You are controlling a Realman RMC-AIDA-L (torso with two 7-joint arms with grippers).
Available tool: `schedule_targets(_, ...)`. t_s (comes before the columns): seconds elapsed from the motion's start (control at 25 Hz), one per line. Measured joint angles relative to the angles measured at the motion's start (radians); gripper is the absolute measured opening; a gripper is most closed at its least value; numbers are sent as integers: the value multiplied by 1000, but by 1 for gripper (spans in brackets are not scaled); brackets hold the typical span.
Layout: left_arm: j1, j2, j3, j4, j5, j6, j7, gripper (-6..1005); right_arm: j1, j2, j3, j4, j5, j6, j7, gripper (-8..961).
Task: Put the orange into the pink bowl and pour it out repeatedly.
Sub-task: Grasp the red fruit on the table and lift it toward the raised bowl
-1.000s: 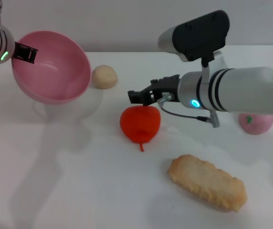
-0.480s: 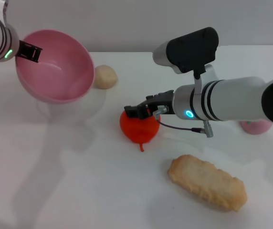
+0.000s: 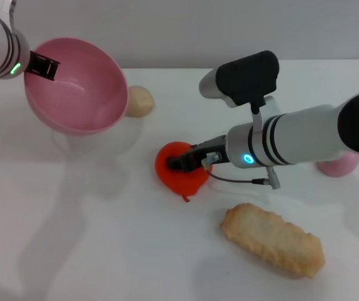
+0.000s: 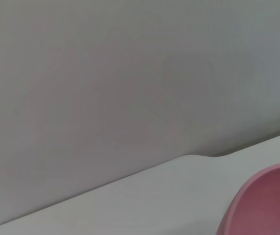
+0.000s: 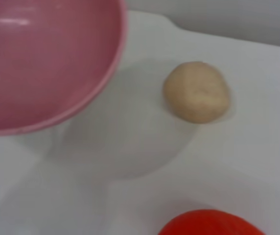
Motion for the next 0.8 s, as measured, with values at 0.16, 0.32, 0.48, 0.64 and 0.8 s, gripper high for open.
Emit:
schedule_targets(0.16, 0, 0, 2, 5, 0, -2, 8, 44, -40, -2, 6, -64, -14, 5, -12, 595)
schedule_targets(0.32, 0, -1, 8, 5, -1, -1, 11, 44, -71, -5, 9, -97, -26, 0, -12, 516)
schedule_targets(0.48, 3, -1, 9, 5, -11, 6, 11, 44, -84, -6, 15, -118, -48, -1, -9, 391)
schedule_targets(0.64, 4, -1, 9, 5, -17, 10, 11, 44, -124, -6, 45, -177, -115, 4, 11, 240)
schedule_targets(0.8, 9, -1, 12, 5, -43, 22, 13, 44, -214, -8, 117, -333, -245, 56, 61, 179)
